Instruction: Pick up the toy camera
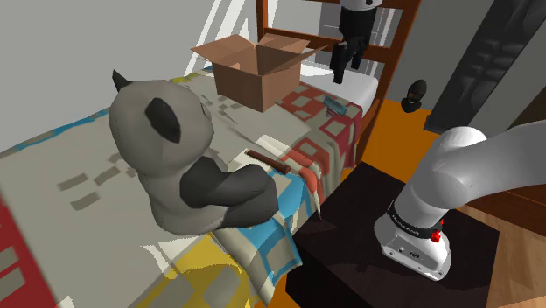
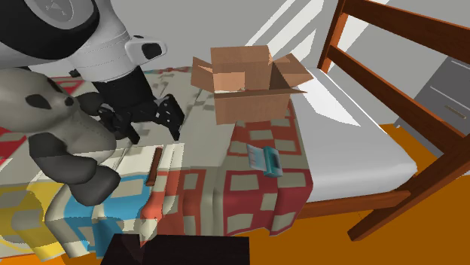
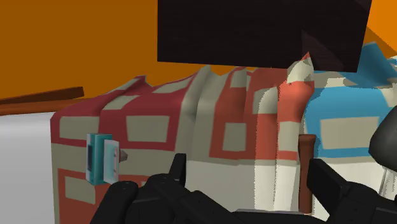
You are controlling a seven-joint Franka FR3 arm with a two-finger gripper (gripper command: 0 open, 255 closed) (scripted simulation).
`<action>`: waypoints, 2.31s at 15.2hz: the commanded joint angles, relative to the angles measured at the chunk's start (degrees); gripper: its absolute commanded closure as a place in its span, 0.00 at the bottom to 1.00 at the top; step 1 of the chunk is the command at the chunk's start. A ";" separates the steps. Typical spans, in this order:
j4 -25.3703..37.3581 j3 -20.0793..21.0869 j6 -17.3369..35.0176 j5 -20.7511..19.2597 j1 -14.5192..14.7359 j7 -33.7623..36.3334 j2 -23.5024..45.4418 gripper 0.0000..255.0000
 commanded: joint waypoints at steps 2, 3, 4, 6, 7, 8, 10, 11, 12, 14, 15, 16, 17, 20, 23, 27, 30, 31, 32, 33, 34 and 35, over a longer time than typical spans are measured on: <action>-1.01 0.21 1.88 -1.04 -0.41 0.34 0.87 0.00; -1.96 0.40 3.76 -2.11 -0.84 0.71 1.81 0.00; -2.82 0.58 5.63 -3.21 -1.30 1.14 2.83 0.00; -4.33 0.92 9.36 -5.49 -2.30 2.12 5.09 0.00; -4.96 1.07 11.21 -6.68 -2.84 2.68 6.33 0.00; -5.51 1.22 13.04 -7.91 -3.42 3.30 7.64 0.00; -6.35 1.51 16.63 -10.51 -4.66 4.69 10.45 0.00; -6.64 1.64 18.37 -11.88 -5.33 5.47 11.96 0.00; -6.83 1.78 20.07 -13.30 -6.02 6.31 13.52 0.00; -6.95 2.06 23.32 -16.31 -7.50 8.17 16.82 0.00; -6.86 2.20 24.86 -17.90 -8.28 9.19 18.54 0.00; -6.68 2.33 26.32 -19.55 -9.07 10.28 20.31 0.00; -6.40 2.46 27.70 -21.27 -9.87 11.43 22.12 0.00; -4.98 2.76 31.29 -26.77 -12.27 15.22 27.75 0.00; -2.71 2.77 33.93 -32.71 -14.42 19.42 33.57 0.00; 1.55 2.17 35.95 -40.78 -16.63 25.12 41.44 0.00; 5.53 1.23 36.52 -46.51 -17.72 29.08 47.29 0.00; 6.98 0.83 36.57 -48.30 -17.98 30.28 49.22 0.00; 8.50 0.41 36.57 -50.01 -18.21 31.43 51.14 0.00; 10.07 -0.05 36.52 -51.66 -18.41 32.50 53.04 0.00; 10.90 -0.32 36.48 -52.47 -18.47 33.02 54.02 0.00; 10.80 -0.40 36.84 -52.85 -18.46 33.62 54.51 0.00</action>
